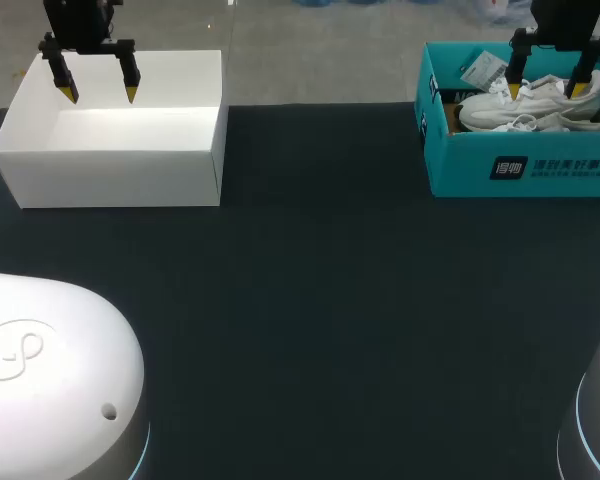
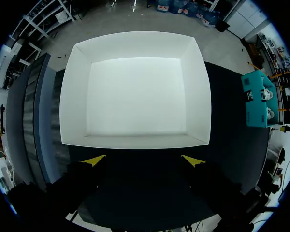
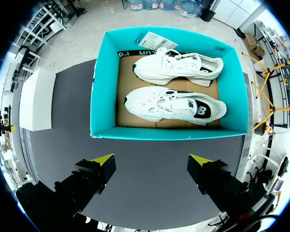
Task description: Take the shoe out of the shoebox, open the shoe tongue, remove and reinsert the insole, then place the shoe into the shoebox
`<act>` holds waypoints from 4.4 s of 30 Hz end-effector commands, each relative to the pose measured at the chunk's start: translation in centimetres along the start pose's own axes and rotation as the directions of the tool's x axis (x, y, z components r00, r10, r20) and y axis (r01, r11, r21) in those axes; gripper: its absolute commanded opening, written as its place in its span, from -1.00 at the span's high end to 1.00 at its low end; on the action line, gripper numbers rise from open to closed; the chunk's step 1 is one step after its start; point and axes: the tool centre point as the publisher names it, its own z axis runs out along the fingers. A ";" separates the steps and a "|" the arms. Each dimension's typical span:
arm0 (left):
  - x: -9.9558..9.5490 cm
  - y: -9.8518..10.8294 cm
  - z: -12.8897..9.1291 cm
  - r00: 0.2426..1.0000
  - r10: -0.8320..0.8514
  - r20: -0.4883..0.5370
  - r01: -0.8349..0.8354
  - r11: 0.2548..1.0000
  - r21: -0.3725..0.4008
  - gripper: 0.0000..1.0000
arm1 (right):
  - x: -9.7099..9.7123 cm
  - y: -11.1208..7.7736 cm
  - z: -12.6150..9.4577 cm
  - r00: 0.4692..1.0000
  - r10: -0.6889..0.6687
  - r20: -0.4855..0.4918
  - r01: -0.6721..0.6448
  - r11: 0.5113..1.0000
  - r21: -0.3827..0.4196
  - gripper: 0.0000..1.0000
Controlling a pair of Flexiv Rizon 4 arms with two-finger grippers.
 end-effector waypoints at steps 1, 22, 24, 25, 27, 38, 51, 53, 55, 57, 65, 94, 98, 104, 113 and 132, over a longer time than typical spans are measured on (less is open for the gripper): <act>0.0 0.0 0.0 1.000 -0.001 0.003 0.001 1.000 0.000 -1.00 | -0.1 0.0 0.0 1.000 0.000 -0.001 0.000 1.000 -0.002 -1.00; 0.0 0.0 0.0 1.000 -0.001 0.003 0.001 1.000 0.000 -1.00 | -4.1 1.1 0.8 0.993 0.115 0.004 -0.114 0.987 -0.114 -1.00; 0.0 0.0 0.0 1.000 -0.001 0.003 0.001 1.000 0.000 -1.00 | -5.2 1.2 0.9 0.992 0.123 0.013 -0.119 0.982 -0.150 -1.00; 0.0 0.0 0.0 1.000 -0.001 0.003 0.001 1.000 0.000 -1.00 | -5.6 1.3 1.0 0.992 0.122 0.009 -0.119 0.980 -0.162 -1.00; 0.0 0.0 0.0 1.000 -0.001 0.003 0.001 1.000 0.000 -1.00 | -7.2 1.6 1.7 0.993 0.115 0.028 -0.107 0.975 -0.194 -1.00; 0.0 0.0 0.0 1.000 -0.001 0.003 0.001 1.000 0.000 -1.00 | -13.7 3.6 5.6 0.991 0.119 0.063 -0.108 0.981 -0.159 -1.00; 0.0 0.0 0.0 1.000 -0.001 0.003 0.001 1.000 0.000 -1.00 | -16.6 6.7 10.7 0.997 0.039 0.069 -0.034 0.997 -0.070 -1.00; 0.0 0.0 0.0 1.000 -0.001 0.003 0.001 1.000 0.000 -1.00 | -17.1 6.9 11.2 0.996 0.041 0.074 -0.036 0.997 -0.064 -1.00; 0.0 0.0 0.0 1.000 -0.001 0.003 0.001 1.000 0.000 -1.00 | -17.7 7.0 11.5 0.995 0.053 0.082 -0.049 0.997 -0.060 -1.00; 0.0 0.0 0.0 1.000 -0.001 0.003 0.001 1.000 0.000 -1.00 | -18.2 7.0 11.8 0.994 0.055 0.090 -0.049 0.997 -0.063 -1.00; 0.0 0.0 0.0 1.000 -0.001 0.003 0.001 1.000 0.000 -1.00 | -19.0 7.2 14.2 0.994 0.053 0.098 -0.049 0.998 -0.042 -1.00; 0.0 0.0 0.0 1.000 -0.001 0.003 0.001 1.000 0.000 -1.00 | -20.8 6.7 16.3 0.972 0.165 0.166 -0.165 0.986 -0.013 1.00; 0.0 0.0 0.0 1.000 -0.001 0.003 0.001 1.000 0.000 -1.00 | -21.3 6.6 15.6 0.968 0.183 0.173 -0.184 0.983 -0.013 1.00; 0.0 0.0 0.0 1.000 -0.001 0.003 0.001 1.000 0.000 -1.00 | -21.7 6.6 12.7 0.957 0.219 0.192 -0.219 0.975 -0.021 1.00; 0.0 0.0 0.0 1.000 -0.001 0.003 0.001 1.000 0.000 -1.00 | -22.4 7.1 7.1 0.923 0.308 0.230 -0.304 0.951 -0.054 1.00; 0.0 0.0 0.0 1.000 -0.001 0.003 0.001 1.000 0.000 -1.00 | -20.2 4.0 -6.1 0.929 0.322 0.184 -0.283 0.936 -0.209 1.00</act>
